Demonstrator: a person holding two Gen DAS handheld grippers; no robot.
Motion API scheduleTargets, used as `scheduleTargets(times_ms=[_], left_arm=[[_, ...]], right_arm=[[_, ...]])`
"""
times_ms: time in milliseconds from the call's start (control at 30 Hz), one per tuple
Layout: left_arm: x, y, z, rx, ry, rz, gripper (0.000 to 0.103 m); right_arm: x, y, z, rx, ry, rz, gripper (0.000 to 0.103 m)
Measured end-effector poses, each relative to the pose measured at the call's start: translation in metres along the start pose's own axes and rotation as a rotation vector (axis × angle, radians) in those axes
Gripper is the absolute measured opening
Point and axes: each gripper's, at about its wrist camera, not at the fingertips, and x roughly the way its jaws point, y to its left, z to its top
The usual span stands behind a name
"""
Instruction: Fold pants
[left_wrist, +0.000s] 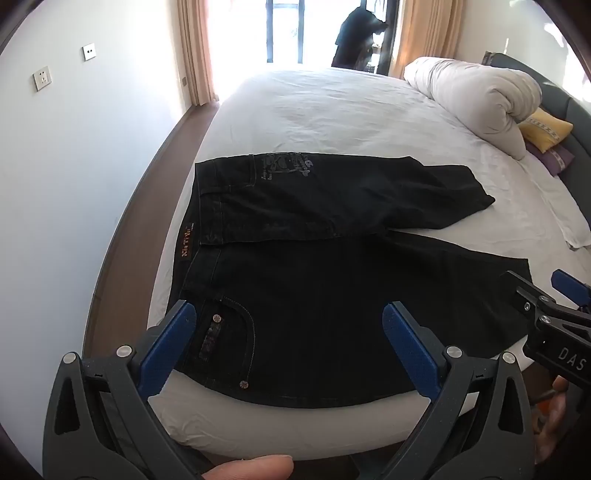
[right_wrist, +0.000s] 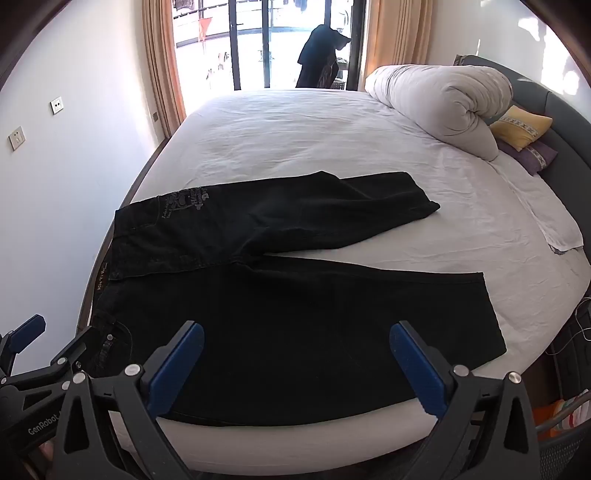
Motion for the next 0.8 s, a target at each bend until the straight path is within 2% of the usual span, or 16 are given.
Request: scheduleTargets(times_ms=[800], left_arm=[[0.006, 0.001, -0.003, 0.003, 0.013, 0.002, 0.103]], right_arm=[[0.001, -0.01, -0.003, -0.004, 0.001, -0.003, 0.103]])
